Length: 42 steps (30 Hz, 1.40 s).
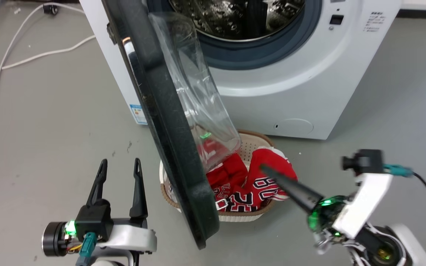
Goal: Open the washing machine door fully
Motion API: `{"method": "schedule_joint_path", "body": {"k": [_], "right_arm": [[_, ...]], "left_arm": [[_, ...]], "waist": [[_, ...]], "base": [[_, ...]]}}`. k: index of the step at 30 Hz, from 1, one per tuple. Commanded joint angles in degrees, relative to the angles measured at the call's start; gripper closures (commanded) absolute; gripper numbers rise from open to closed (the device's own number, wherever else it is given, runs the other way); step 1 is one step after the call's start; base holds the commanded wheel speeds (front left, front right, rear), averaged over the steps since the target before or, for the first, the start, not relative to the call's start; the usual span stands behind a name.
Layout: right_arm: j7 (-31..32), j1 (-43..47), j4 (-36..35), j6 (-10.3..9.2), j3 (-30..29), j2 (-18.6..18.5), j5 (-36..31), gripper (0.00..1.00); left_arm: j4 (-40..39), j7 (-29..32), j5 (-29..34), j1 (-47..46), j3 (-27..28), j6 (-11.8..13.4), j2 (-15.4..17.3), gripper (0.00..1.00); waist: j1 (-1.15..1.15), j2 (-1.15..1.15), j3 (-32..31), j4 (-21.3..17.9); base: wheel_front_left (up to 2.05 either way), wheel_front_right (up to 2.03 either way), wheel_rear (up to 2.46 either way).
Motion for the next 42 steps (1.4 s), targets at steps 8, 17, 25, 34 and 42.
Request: {"method": "schedule_joint_path", "body": {"k": [8,17,25,34,42], "right_arm": [[-13.03,5.69,-1.02,0.14,-7.56,0.11,-5.10,0.24],[-39.22,8.79,3.91,0.13,-9.22,-2.65,-31.83,0.00],[-44.56,10.00,4.13,0.13,-17.48,1.98,-61.93,0.00],[-44.59,14.40,-2.35,0.07,-22.57,7.18,-78.10,0.00],[-44.60,18.30,-1.47,0.07,-23.66,7.70,-76.27,0.00]], "left_arm": [[0.36,-0.16,0.52,3.92,1.20,0.13,-0.06,0.00],[0.08,-0.16,1.08,6.67,2.24,-0.32,-0.07,0.00],[-0.45,-0.16,0.94,7.73,2.38,0.00,-0.07,0.00],[-0.25,-0.16,0.90,8.15,2.28,-0.04,-0.06,0.00],[-0.17,-0.16,1.25,8.62,2.22,-0.36,-0.07,0.00]], "waist": [[0.00,0.00,-4.94,-2.00],[0.00,0.00,-8.31,-3.25],[0.00,0.00,-9.00,-3.59],[0.00,0.00,-9.66,-3.59],[0.00,0.00,-10.47,-3.54]], "base": [[0.00,0.00,0.00],[0.00,0.00,0.00],[0.00,0.00,0.00],[0.00,0.00,0.00],[0.00,0.00,0.00]]}}
